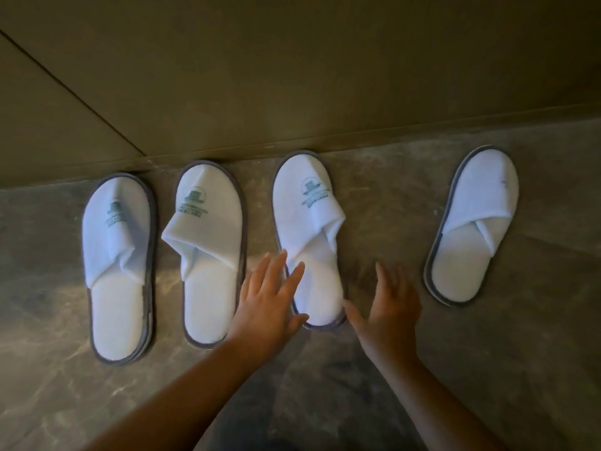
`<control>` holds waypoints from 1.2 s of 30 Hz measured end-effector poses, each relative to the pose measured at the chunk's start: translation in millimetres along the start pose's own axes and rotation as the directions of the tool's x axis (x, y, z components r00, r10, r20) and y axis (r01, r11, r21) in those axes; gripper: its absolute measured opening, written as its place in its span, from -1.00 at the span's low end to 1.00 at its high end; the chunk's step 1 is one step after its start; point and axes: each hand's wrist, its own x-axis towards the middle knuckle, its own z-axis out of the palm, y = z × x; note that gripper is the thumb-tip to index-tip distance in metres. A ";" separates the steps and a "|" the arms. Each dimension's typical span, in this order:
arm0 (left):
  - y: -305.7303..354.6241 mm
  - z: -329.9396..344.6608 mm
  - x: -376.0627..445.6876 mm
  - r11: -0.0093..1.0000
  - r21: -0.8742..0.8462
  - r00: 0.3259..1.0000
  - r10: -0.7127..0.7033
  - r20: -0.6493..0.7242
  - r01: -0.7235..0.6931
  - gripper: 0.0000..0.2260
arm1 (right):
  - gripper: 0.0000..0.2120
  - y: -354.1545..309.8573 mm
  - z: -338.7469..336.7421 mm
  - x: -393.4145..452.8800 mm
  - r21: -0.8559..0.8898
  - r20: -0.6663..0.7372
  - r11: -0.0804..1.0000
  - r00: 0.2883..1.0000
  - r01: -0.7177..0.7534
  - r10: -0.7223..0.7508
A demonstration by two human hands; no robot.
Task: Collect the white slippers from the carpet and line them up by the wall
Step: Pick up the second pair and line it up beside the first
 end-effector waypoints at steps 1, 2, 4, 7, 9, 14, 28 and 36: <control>7.7 4.6 5.8 1.000 0.019 0.999 0.023 0.048 -0.024 -0.29 | -0.25 12.8 -7.3 5.2 -0.009 -0.017 0.997 0.997 -0.073 0.073; 14.1 9.1 11.2 0.998 0.041 0.995 0.035 0.088 -0.039 -0.28 | -0.24 24.7 -14.2 11.6 -0.003 -0.051 0.990 0.988 -0.144 0.144; 23.9 16.6 18.9 0.995 0.080 0.990 0.044 0.135 -0.055 -0.27 | -0.21 44.5 -26.0 22.6 0.028 -0.112 0.967 0.960 -0.255 0.256; 33.4 23.8 26.0 0.992 0.112 0.986 0.031 0.164 -0.050 -0.24 | -0.16 65.0 -32.4 33.6 0.047 -0.142 0.936 0.925 -0.349 0.352; 34.5 25.4 28.1 0.991 0.129 0.987 0.021 0.161 -0.042 -0.22 | -0.14 73.8 -30.1 39.5 0.079 -0.148 0.922 0.911 -0.378 0.386; 33.6 25.6 29.0 0.984 0.175 0.984 0.013 0.176 -0.044 -0.21 | -0.13 85.8 -21.2 52.1 0.155 -0.147 0.912 0.904 -0.380 0.401; 33.9 26.2 31.0 0.985 0.171 0.984 0.005 0.179 -0.037 -0.21 | -0.17 85.6 -12.3 8.0 0.153 0.041 0.988 0.999 -0.016 0.009; 35.0 24.0 32.2 0.982 0.186 0.980 -0.009 0.198 -0.028 -0.22 | 0.01 66.3 -13.8 21.0 0.117 0.019 0.989 0.996 -0.085 0.084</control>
